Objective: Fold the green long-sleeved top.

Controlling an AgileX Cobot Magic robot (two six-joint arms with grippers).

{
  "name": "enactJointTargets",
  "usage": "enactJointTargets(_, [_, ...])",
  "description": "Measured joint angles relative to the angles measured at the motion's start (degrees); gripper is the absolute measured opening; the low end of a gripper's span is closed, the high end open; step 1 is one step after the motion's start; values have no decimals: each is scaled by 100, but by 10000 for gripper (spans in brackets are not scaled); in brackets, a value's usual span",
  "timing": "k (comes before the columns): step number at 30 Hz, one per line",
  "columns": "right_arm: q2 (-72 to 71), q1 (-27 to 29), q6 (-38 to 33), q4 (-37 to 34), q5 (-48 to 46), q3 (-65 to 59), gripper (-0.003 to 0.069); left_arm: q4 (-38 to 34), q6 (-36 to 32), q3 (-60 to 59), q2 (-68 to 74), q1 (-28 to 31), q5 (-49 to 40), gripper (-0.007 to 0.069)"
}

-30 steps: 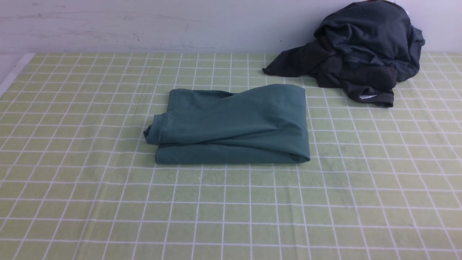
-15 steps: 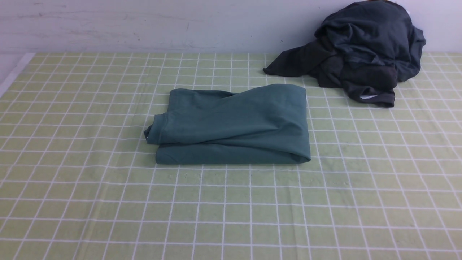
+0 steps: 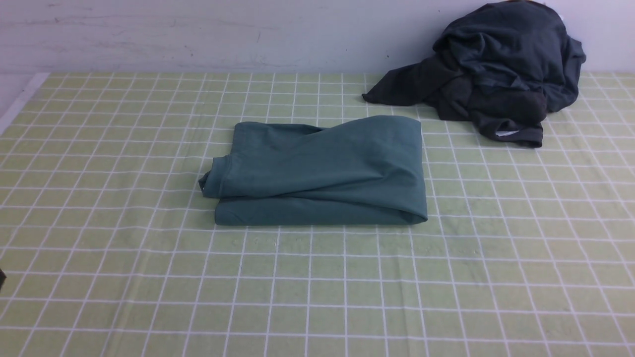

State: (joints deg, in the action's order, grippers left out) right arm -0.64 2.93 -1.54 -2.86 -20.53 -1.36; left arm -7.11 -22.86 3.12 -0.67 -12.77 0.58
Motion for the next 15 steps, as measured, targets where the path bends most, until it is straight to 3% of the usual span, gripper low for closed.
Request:
enactJointTargets(8, [0, 0, -17, -5, 0, 0, -10, 0, 0, -476, 0, 205, -738, 17])
enactJointTargets(11, [0, 0, -17, -5, -5, 0, -10, 130, 12, -480, 0, 260, -1802, 17])
enactJointTargets(13, [0, 0, -17, -5, -5, 0, -10, 189, 52, -480, 0, 292, -2019, 17])
enactJointTargets(15, [0, 5, -17, -5, -5, 0, -10, 211, 460, -459, 5, 320, -2127, 17])
